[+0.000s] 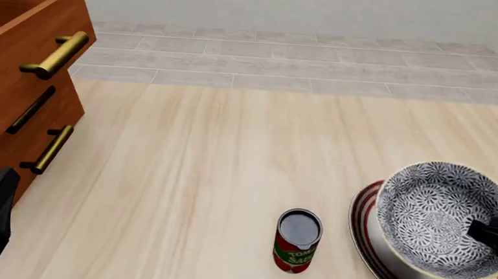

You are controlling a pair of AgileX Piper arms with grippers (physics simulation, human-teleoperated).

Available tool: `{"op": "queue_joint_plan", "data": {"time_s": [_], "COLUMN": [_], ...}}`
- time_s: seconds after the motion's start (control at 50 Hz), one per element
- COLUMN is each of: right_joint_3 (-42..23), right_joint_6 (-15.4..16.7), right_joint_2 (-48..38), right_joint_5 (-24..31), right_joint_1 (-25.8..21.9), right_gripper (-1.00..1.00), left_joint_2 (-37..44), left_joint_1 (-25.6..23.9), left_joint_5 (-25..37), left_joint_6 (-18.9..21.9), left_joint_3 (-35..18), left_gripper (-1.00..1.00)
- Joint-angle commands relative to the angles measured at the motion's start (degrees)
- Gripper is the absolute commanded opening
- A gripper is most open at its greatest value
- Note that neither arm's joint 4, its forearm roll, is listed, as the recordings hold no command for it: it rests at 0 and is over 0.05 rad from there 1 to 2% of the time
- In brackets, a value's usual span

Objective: Put the bowl on the plate.

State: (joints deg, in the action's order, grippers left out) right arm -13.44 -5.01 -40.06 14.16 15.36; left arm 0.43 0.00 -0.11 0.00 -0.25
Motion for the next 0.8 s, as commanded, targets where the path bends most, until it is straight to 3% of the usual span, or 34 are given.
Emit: {"op": "queue_joint_plan", "data": {"time_s": [0.02, 0.26, 0.8], "right_joint_3": [3.0, 4.8, 7.1], "right_joint_6": [-1.5, -2.3, -1.8], "right_joint_2": [-2.6, -6.3, -10.9], "right_joint_5": [-4.9, -9.6, -14.8], "right_joint_1": [0.2, -0.3, 0.0], "right_gripper": [-1.00, -1.00, -1.00], "left_joint_2": [0.0, 0.0, 0.0], "left_joint_1": [0.0, 0.0, 0.0], "left_joint_5": [0.0, 0.0, 0.0], "left_joint_6": [0.0, 0.0, 0.0], "left_joint_3": [0.0, 0.0, 0.0], "left_gripper": [1.00, 1.00, 1.00]}}
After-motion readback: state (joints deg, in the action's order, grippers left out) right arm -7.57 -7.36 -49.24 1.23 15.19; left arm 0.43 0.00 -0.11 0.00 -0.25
